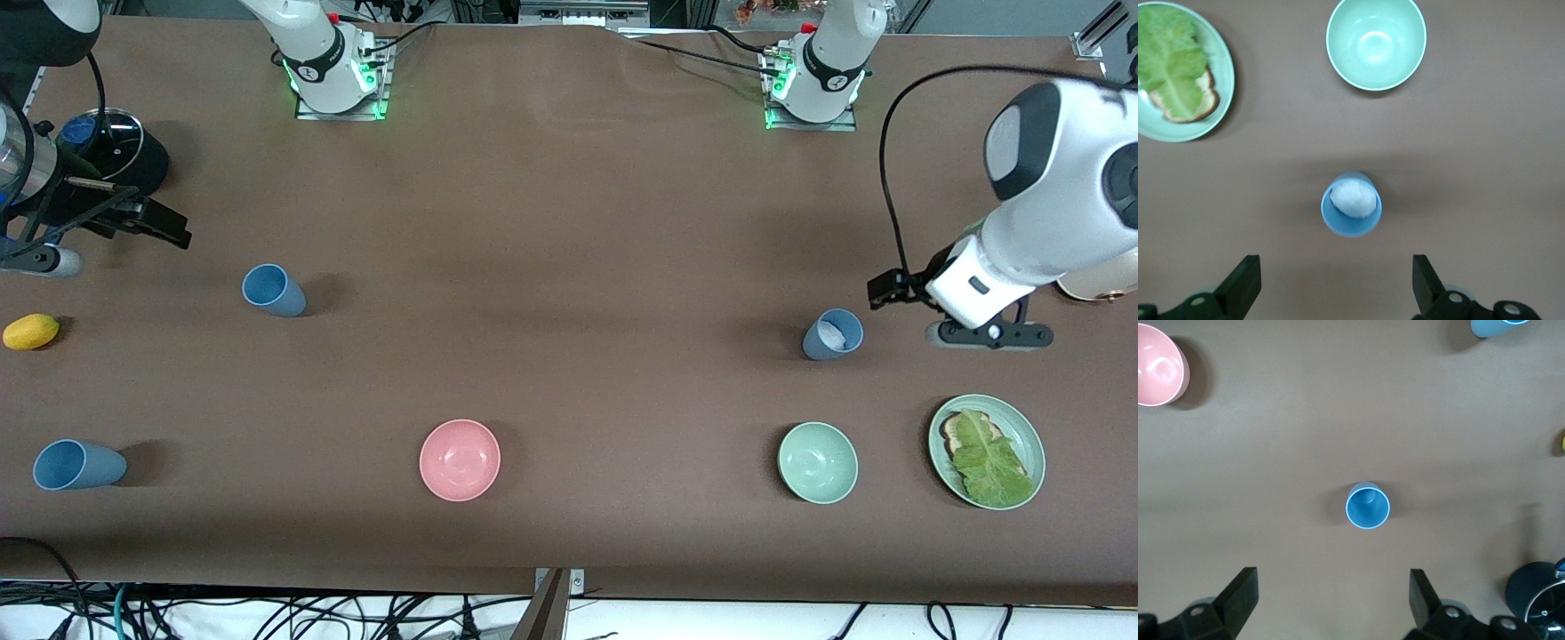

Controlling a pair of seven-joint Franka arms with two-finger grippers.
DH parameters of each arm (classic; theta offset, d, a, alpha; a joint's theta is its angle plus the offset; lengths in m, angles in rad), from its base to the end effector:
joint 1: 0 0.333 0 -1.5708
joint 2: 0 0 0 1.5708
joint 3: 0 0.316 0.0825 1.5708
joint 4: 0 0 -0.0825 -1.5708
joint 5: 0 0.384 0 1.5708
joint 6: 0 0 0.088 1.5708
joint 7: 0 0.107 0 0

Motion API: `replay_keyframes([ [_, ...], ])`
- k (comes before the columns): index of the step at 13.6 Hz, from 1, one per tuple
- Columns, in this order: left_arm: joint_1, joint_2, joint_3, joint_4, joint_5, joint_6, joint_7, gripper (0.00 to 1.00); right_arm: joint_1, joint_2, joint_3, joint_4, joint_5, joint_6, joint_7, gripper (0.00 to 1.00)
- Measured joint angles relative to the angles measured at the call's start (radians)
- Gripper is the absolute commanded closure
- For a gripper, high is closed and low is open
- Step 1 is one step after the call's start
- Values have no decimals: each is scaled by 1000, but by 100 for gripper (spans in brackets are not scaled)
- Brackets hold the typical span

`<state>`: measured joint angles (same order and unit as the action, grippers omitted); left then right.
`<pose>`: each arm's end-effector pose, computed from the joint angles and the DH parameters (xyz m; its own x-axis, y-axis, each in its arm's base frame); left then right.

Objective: Stack blue cups with both arms
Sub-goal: 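Lower the left gripper onto the blue cup beside the green bowl and grasp it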

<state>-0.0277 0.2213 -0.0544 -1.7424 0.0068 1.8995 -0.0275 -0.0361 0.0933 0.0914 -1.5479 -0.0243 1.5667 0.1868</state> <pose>0.6152 -0.0480 0.4401 0.9964 -0.0560 -0.0639 -0.0559 -0.9984 0.0039 0.5795 0.0271 0.5822 0.9889 -0.1311 -0.0698 -0.1293 -0.9912 0.0292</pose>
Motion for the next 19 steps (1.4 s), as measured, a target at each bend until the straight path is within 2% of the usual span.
replay_keyframes([
  [5, 36, 51, 3, -201, 17, 305, 169, 0, 0, 0, 0, -1, 0, 0, 0, 0],
  [8, 57, 84, 3, -277, 33, 379, 199, 3, 0, 0, 0, -1, 0, 0, 0, 0],
  [11, 57, 110, 2, -296, 34, 388, 202, 45, 0, 0, 0, -1, 0, 0, 0, 0],
  [13, 57, 133, 2, -297, 34, 402, 202, 90, 0, 0, 0, -1, 0, 0, 0, 0],
  [14, 57, 147, 3, -297, 34, 412, 203, 100, 0, 0, 0, -1, 0, 0, 0, 0],
  [19, 56, 169, 0, -285, 34, 420, 202, 100, 0, 0, 0, -1, 0, 0, 0, 0],
])
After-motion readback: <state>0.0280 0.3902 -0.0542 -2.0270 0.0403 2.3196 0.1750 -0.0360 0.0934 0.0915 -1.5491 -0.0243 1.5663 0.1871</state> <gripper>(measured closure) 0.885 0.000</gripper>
